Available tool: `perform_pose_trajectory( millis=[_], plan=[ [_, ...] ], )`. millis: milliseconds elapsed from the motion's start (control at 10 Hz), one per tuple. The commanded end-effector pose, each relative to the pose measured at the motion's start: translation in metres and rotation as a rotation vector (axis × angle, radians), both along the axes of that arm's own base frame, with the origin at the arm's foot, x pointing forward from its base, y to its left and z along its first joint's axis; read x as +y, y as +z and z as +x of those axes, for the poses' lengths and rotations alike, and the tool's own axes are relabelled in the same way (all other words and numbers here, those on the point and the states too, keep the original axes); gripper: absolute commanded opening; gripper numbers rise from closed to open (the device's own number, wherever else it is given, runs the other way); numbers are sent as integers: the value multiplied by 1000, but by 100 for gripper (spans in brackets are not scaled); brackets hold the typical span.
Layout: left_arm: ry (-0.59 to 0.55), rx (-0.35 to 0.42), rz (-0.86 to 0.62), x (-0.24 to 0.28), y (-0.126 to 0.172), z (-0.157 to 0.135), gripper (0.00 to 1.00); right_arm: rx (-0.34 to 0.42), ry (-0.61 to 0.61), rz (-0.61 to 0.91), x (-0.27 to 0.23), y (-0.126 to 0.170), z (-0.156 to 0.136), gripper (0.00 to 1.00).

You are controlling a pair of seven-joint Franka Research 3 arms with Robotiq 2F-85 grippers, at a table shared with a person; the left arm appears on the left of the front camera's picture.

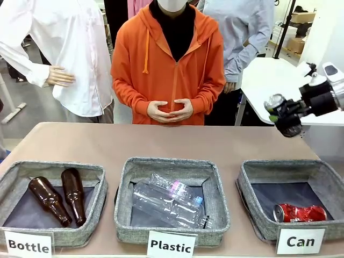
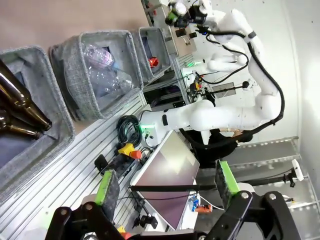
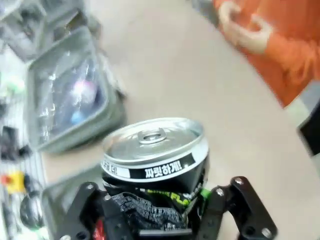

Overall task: Sort the can waste into the basket.
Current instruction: Pick up the can waste from the table and place it in the right Fabric basket.

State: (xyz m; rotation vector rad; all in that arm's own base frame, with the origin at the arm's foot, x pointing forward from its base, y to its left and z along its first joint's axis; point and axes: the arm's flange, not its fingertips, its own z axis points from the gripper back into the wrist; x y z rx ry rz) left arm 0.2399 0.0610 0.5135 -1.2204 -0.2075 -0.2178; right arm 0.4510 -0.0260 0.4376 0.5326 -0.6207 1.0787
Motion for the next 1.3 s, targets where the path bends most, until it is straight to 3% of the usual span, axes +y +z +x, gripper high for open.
perform_pose_trajectory(
  millis=[0, 300, 800, 900, 1000, 1200],
  plan=[
    [-1, 4, -22, -3, 2, -1, 100, 184, 213, -392, 17, -6, -43, 0],
    [-1, 4, -22, -3, 2, -1, 100, 259, 541, -600, 24, -31, -83, 0],
    [-1, 4, -22, -3, 2, -1, 100, 264, 571, -611, 23, -42, -92, 0],
    [-1, 4, -22, -3, 2, -1, 100, 268, 541, -622, 24, -44, -92, 24],
    [-1, 4, -22, -3, 2, -1, 100, 287, 499, -631, 29, -47, -92, 55],
    [-1, 4, -22, -3, 2, -1, 100, 289, 450, -617, 31, -50, -88, 100]
  ],
)
